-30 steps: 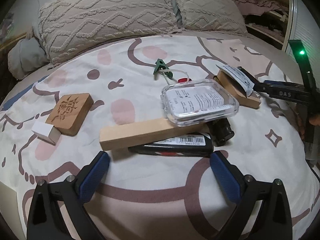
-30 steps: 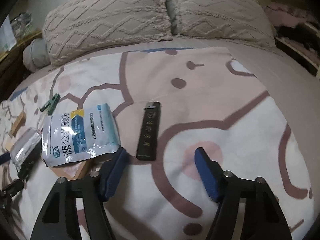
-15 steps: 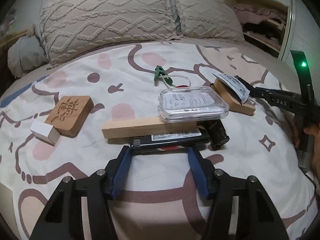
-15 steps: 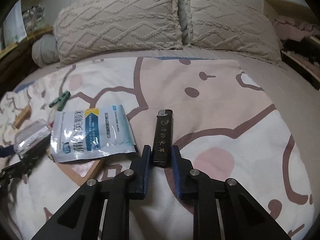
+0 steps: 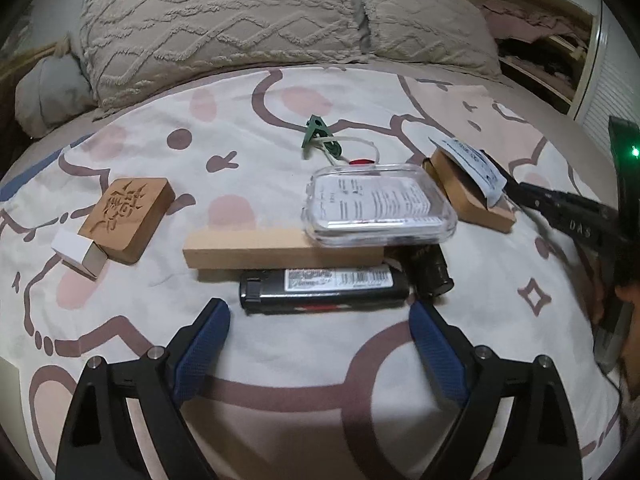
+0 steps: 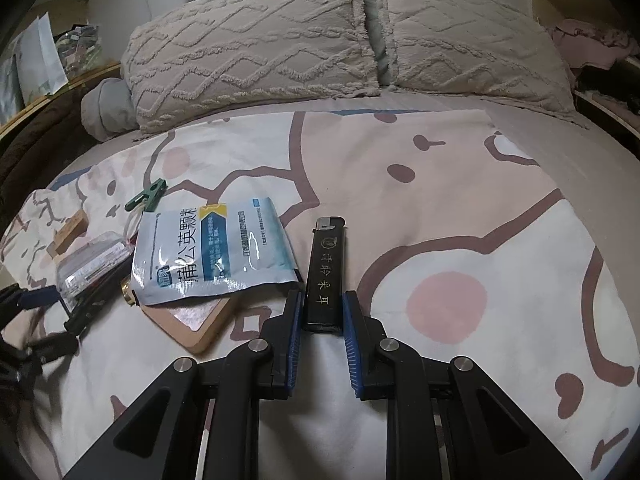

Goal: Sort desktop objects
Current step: 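Close the left tool on the black-and-white lighter while the right tool closes on the black lighter, then lift the lighter with the left tool while the right tool lifts the black lighter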

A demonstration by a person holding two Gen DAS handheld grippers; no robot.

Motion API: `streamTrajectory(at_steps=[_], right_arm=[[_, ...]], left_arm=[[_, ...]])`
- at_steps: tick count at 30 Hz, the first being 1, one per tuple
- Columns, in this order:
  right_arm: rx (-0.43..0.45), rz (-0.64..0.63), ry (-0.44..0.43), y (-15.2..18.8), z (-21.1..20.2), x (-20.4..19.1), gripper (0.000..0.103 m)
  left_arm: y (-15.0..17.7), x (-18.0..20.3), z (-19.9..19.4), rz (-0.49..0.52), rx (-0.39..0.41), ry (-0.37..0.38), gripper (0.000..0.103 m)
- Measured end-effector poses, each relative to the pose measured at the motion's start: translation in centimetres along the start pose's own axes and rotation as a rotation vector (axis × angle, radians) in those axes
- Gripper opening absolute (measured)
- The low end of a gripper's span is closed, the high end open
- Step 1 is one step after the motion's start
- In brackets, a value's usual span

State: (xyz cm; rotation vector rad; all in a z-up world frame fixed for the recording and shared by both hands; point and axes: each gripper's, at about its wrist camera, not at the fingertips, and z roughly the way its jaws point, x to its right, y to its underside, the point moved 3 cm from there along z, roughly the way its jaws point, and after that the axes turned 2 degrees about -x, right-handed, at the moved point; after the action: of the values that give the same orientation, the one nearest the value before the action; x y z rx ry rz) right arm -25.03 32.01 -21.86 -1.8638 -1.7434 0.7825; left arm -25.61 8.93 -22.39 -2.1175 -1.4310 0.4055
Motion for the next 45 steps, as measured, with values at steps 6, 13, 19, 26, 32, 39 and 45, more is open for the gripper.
streamTrajectory(at_steps=[6,13,19,26,32,39,45], right_arm=[[-0.008,0.004,-0.007,0.0,0.2,0.2,0.021],[-0.003,0.013,-0.021,0.1,0.1,0.3,0.021],[-0.001,0.028,-0.043,0.8,-1.0,0.2,0.021],[-0.017,0.067,-0.110,3.3,-3.4,-0.2,0.021],[-0.033,0.087,-0.142,5.6,-5.8,-0.7,0.021],[-0.048,0.054,-0.182,8.2,-8.7,-2.3,0.021],[-0.039,-0.126,-0.261,10.0,-11.2,-6.4,0.021]], left_arm=[[-0.4,0.0,0.3,-0.045,-0.012,0.037,0.096],[-0.3,-1.5,0.0,-0.156,0.026,0.079,0.083],[1.1,-0.7,-1.2,-0.146,0.043,0.050,0.083],[3.8,0.3,-3.0,-0.158,0.026,0.023,0.083],[7.2,1.2,-5.4,-0.148,0.021,0.007,0.083],[11.0,1.3,-8.3,-0.181,0.031,0.006,0.083],[13.6,1.6,-10.3,-0.191,0.042,0.000,0.083]])
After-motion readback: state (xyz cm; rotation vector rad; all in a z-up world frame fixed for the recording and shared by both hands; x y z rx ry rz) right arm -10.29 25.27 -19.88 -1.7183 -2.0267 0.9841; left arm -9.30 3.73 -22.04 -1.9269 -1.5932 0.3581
